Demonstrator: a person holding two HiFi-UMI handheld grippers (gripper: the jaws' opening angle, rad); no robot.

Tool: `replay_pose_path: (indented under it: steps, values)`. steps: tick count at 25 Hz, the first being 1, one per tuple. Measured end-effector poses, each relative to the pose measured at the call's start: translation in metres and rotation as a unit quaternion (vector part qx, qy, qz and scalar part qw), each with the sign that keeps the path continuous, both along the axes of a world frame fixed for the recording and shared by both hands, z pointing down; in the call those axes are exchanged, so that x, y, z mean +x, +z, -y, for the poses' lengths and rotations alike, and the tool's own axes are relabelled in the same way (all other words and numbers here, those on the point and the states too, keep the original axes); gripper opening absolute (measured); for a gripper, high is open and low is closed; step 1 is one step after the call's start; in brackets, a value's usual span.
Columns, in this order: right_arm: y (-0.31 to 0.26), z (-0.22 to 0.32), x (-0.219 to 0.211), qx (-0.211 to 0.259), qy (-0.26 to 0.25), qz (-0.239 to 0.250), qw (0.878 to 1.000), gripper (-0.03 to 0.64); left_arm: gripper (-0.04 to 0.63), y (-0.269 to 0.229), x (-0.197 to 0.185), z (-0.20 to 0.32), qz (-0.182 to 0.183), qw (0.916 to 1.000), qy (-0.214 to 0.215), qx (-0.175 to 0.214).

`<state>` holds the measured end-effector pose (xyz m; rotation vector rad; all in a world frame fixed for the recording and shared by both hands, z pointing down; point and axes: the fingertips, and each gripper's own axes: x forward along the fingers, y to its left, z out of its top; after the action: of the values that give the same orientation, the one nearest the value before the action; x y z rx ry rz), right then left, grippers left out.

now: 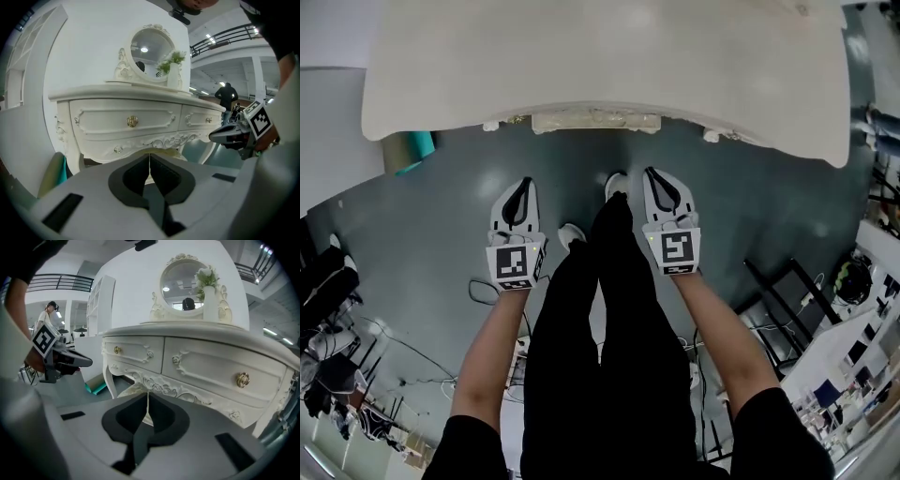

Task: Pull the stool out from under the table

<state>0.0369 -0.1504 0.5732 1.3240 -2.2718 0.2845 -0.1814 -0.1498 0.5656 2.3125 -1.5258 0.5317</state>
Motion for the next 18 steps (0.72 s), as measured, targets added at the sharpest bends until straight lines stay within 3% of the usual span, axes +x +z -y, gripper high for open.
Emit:
replay_pose_path:
  steps: [3, 8, 14, 18]
  values:
    - [0.029, 0.007, 0.003, -0.004, 0.002, 0.0, 1.0, 0.02, 0.015, 0.034, 0.0, 0.005, 0.0, 0.9999, 0.007, -0.009]
    - [0.076, 0.01, 0.017, -0.031, 0.026, 0.001, 0.999, 0.02, 0.015, 0.084, -0.012, 0.013, -0.045, 0.9977, -0.029, -0.042]
    - [0.129, 0.024, 0.042, -0.041, 0.05, -0.02, 0.998, 0.02, 0.015, 0.151, -0.018, 0.023, -0.01, 0.9979, 0.007, -0.064]
    - [0.151, 0.033, 0.051, -0.037, 0.02, -0.043, 0.998, 0.02, 0.017, 0.179, -0.02, 0.032, -0.009, 0.9975, 0.015, -0.068]
